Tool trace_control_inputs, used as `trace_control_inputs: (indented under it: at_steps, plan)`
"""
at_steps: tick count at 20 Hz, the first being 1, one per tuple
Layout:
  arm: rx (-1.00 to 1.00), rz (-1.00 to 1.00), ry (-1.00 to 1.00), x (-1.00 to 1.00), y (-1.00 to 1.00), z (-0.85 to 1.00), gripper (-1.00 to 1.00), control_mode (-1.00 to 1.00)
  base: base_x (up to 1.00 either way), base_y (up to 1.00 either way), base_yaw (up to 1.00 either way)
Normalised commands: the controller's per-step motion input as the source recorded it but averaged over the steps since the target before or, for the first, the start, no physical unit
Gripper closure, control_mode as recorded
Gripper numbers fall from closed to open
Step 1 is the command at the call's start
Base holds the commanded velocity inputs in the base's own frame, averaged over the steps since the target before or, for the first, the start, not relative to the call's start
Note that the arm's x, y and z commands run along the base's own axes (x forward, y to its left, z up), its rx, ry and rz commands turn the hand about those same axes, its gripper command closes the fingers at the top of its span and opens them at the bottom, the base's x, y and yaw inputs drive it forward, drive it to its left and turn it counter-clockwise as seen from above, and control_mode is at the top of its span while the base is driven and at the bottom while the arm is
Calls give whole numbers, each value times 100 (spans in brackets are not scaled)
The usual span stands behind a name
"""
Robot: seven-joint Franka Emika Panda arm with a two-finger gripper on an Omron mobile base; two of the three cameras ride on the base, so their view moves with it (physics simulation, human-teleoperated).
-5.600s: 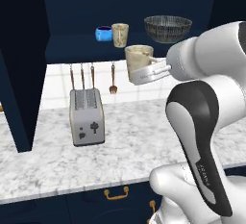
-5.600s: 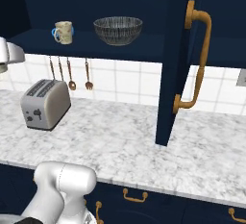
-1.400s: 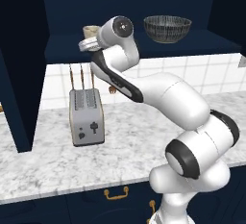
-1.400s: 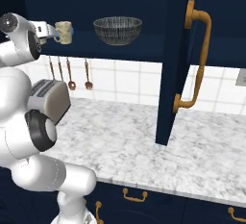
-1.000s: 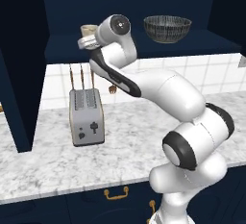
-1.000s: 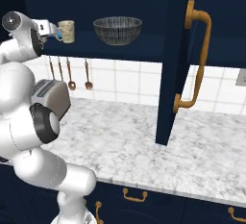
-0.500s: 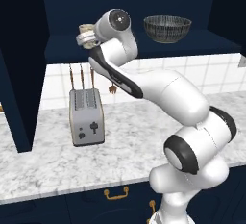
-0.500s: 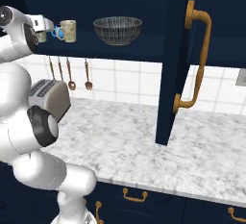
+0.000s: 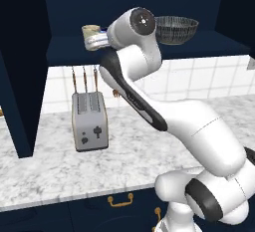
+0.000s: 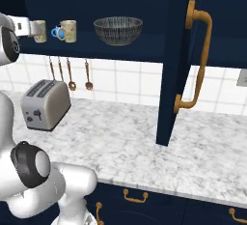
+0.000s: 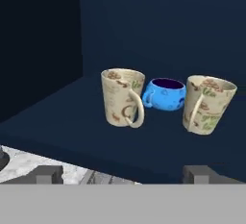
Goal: Gather all objects into one cabinet and sort the glasses and bowls to opposite sides.
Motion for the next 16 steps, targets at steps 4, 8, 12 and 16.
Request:
trace_control_inputs:
  at_steps: [4, 8, 12, 16]
  plan:
    - [0, 0, -6, -100, -75, -93, -100, -100, 0, 0, 0]
    - [0, 0, -10, -100, -84, -100, -100, -100, 0, 0, 0]
    - [0, 0, -14, -100, -82, -97, -100, -100, 0, 0, 0]
    - [0, 0, -7, -100, -55, -77, -100, -100, 0, 0, 0]
